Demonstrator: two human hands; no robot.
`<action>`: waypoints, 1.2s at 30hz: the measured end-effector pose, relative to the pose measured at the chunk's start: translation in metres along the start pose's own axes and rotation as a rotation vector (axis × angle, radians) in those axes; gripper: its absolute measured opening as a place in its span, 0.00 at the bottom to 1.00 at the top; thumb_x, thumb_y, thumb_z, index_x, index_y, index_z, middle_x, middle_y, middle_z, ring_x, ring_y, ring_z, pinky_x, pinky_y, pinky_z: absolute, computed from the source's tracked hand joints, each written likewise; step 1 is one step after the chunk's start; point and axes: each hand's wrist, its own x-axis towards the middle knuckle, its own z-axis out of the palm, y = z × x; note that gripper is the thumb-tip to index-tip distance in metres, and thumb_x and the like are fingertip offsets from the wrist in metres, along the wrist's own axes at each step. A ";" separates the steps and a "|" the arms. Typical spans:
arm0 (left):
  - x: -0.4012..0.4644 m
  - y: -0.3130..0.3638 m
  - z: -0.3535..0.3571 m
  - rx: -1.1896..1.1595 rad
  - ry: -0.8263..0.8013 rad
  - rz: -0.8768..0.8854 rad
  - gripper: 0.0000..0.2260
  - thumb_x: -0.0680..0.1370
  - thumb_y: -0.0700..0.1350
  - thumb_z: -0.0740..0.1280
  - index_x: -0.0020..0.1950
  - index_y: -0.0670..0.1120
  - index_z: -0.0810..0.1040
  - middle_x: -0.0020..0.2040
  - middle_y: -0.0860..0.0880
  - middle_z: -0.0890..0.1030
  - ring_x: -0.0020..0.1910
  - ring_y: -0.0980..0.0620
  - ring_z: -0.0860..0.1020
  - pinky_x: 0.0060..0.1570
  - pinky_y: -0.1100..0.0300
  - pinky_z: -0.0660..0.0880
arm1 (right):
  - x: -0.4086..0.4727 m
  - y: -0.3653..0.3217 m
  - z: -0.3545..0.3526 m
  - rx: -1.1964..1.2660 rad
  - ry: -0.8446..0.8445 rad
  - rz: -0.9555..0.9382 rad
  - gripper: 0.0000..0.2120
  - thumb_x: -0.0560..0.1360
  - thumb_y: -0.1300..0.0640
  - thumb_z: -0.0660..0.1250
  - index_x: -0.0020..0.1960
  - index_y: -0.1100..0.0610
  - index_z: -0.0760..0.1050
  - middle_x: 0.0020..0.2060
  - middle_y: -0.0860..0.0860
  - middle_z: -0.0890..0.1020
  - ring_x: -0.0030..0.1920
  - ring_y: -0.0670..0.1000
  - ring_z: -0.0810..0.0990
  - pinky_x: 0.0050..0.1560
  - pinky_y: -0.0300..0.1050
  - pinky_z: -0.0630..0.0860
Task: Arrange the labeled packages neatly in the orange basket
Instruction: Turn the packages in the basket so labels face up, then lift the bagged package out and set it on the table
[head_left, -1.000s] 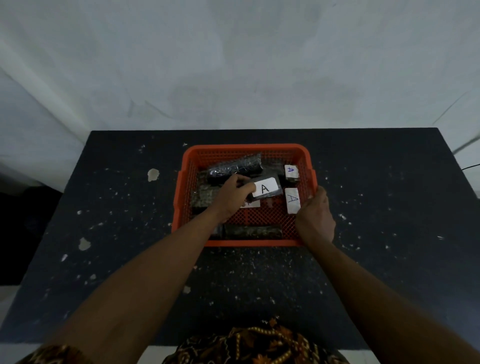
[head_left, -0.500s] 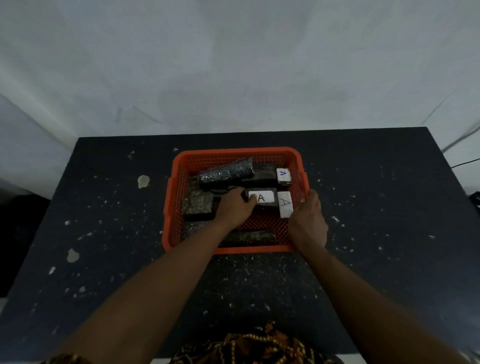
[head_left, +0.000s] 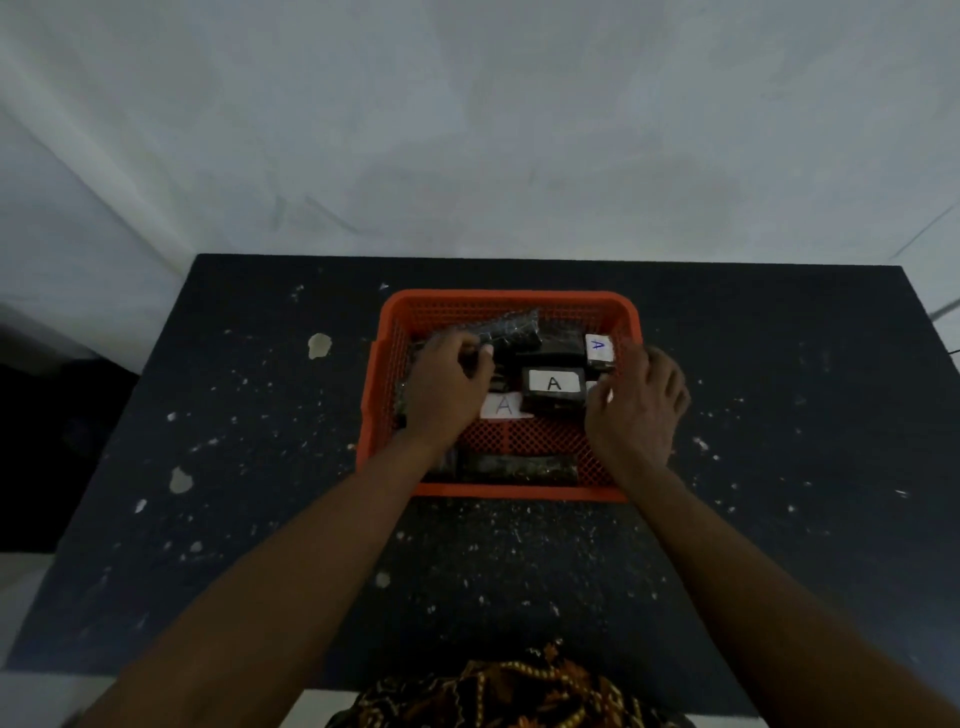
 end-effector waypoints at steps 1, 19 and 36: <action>0.003 -0.006 -0.012 0.039 0.049 0.042 0.06 0.78 0.50 0.65 0.51 0.48 0.77 0.48 0.52 0.78 0.48 0.54 0.75 0.49 0.53 0.75 | 0.004 -0.010 0.001 0.030 -0.010 -0.085 0.18 0.75 0.55 0.62 0.64 0.55 0.69 0.62 0.56 0.71 0.63 0.58 0.67 0.64 0.59 0.65; -0.004 -0.079 -0.051 -0.031 -0.042 -0.321 0.10 0.81 0.43 0.61 0.61 0.42 0.72 0.48 0.45 0.80 0.46 0.44 0.80 0.44 0.57 0.72 | 0.061 -0.096 0.066 -0.438 -0.423 -0.664 0.21 0.75 0.60 0.63 0.67 0.53 0.67 0.63 0.56 0.71 0.65 0.59 0.67 0.65 0.59 0.60; -0.006 -0.087 -0.045 -0.007 -0.007 -0.251 0.04 0.81 0.42 0.60 0.47 0.48 0.69 0.35 0.49 0.74 0.31 0.54 0.73 0.29 0.65 0.65 | 0.102 -0.106 0.048 0.321 -0.545 -0.254 0.08 0.76 0.53 0.63 0.52 0.51 0.79 0.39 0.44 0.81 0.38 0.43 0.80 0.37 0.41 0.75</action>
